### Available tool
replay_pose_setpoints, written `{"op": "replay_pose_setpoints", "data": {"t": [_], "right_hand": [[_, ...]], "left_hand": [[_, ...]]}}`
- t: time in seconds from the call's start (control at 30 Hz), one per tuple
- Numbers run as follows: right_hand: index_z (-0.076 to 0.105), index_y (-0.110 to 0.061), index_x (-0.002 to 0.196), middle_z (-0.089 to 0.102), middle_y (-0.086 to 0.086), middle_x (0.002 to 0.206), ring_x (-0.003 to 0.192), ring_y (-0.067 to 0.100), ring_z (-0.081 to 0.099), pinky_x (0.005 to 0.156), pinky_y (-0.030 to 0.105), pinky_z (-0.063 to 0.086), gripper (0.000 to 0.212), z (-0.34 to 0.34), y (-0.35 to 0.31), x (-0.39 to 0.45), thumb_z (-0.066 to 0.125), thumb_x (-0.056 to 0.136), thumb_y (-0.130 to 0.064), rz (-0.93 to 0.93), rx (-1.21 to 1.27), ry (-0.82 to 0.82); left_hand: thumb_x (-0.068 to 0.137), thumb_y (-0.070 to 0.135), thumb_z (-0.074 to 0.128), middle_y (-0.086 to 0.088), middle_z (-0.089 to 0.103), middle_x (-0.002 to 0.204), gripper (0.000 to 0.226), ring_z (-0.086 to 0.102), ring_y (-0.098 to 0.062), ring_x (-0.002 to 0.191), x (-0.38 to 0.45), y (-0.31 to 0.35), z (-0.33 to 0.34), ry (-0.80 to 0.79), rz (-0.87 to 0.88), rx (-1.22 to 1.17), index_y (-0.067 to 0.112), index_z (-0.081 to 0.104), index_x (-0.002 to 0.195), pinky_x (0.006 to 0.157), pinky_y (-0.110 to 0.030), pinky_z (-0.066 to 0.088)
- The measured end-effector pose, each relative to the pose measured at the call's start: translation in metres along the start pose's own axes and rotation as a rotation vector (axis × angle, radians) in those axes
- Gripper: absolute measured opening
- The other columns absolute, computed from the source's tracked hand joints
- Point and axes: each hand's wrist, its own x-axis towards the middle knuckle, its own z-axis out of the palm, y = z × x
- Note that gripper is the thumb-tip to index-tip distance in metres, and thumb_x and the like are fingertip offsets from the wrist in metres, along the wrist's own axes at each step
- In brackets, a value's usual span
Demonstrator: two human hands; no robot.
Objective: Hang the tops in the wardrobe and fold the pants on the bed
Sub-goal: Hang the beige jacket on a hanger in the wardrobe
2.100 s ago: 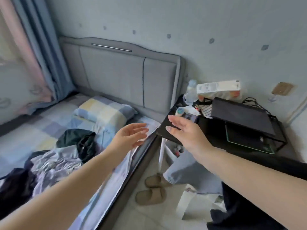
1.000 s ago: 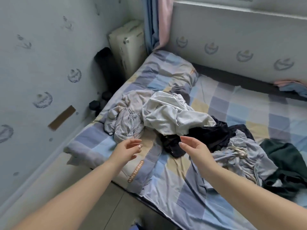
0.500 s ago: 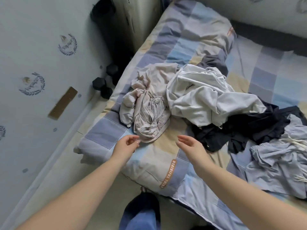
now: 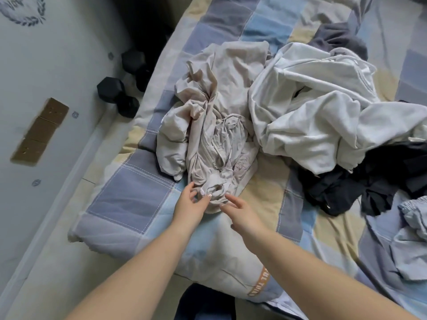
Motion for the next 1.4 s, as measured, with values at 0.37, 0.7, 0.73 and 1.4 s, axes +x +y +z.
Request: {"op": "replay_pose_setpoints", "data": {"t": [0.37, 0.7, 0.73, 1.4], "right_hand": [[0.060, -0.009, 0.102, 0.067, 0.013, 0.089, 0.072, 0.023, 0.064, 0.058, 0.029, 0.057, 0.017, 0.007, -0.007, 0.014, 0.045, 0.094, -0.006, 0.121, 0.412, 0.143], [0.067, -0.012, 0.082, 0.067, 0.000, 0.073, 0.069, 0.012, 0.058, 0.066, 0.028, 0.047, 0.014, -0.039, -0.037, -0.089, 0.055, 0.088, -0.009, -0.316, 0.182, 0.242], [0.067, -0.012, 0.079, 0.065, -0.005, 0.068, 0.064, 0.008, 0.057, 0.062, 0.022, 0.045, 0.015, -0.046, -0.039, -0.102, 0.055, 0.087, -0.008, -0.366, 0.151, 0.242], [0.059, 0.012, 0.088, 0.058, 0.019, 0.074, 0.075, 0.021, 0.052, 0.065, 0.035, 0.043, 0.017, -0.291, -0.026, -0.454, 0.047, 0.084, 0.000, -0.975, -0.147, 0.372]], "left_hand": [[0.095, 0.006, 0.051, -0.005, 0.073, 0.093, 0.020, 0.067, -0.011, 0.075, -0.034, -0.007, 0.003, -0.408, -0.202, -0.242, 0.010, 0.065, 0.110, 0.056, -0.020, 0.050], [0.088, 0.009, 0.064, 0.000, 0.065, 0.105, 0.028, 0.061, -0.004, 0.085, -0.116, 0.035, -0.011, -0.222, 0.066, -0.046, 0.018, 0.057, 0.113, 0.073, -0.015, 0.048], [0.087, 0.010, 0.065, 0.001, 0.064, 0.107, 0.028, 0.061, -0.002, 0.087, -0.122, 0.042, -0.009, -0.206, 0.122, -0.031, 0.020, 0.058, 0.113, 0.075, -0.014, 0.049], [0.063, 0.043, 0.084, 0.005, 0.040, 0.141, 0.114, 0.052, -0.025, 0.121, -0.363, 0.165, 0.170, -0.441, 0.363, -0.080, 0.036, 0.009, 0.149, 0.092, -0.041, 0.050]]}}
